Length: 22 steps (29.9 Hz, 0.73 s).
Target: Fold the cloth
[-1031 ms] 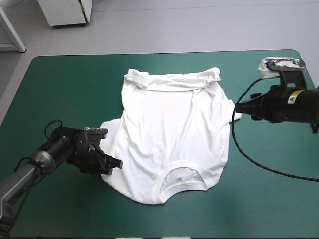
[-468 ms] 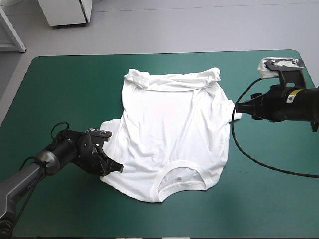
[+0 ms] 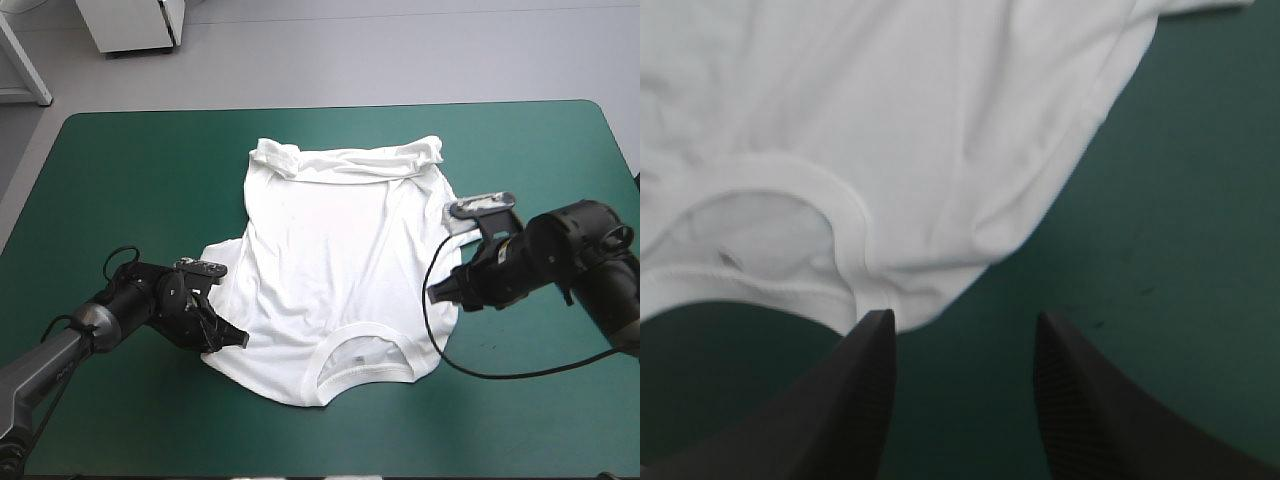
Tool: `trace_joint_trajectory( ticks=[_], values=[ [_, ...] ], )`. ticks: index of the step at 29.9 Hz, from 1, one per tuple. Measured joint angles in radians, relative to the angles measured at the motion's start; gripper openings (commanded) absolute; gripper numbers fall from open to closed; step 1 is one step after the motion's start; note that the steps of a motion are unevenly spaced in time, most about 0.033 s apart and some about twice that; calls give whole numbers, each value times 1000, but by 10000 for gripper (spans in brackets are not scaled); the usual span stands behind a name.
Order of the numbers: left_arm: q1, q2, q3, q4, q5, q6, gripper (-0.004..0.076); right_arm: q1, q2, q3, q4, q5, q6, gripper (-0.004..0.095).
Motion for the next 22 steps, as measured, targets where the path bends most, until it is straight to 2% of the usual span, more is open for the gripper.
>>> trace_joint_trajectory(
  ticks=[6,12,22],
  values=[
    [0,0,1,-8,-3,28,-9,105,26,137,-48,-5,47,551],
    [0,0,1,-10,-3,43,-9,132,110,185,-58,-50,54,550],
    [0,0,2,-11,-3,46,-9,134,273,202,-121,-211,74,530]
  ],
)
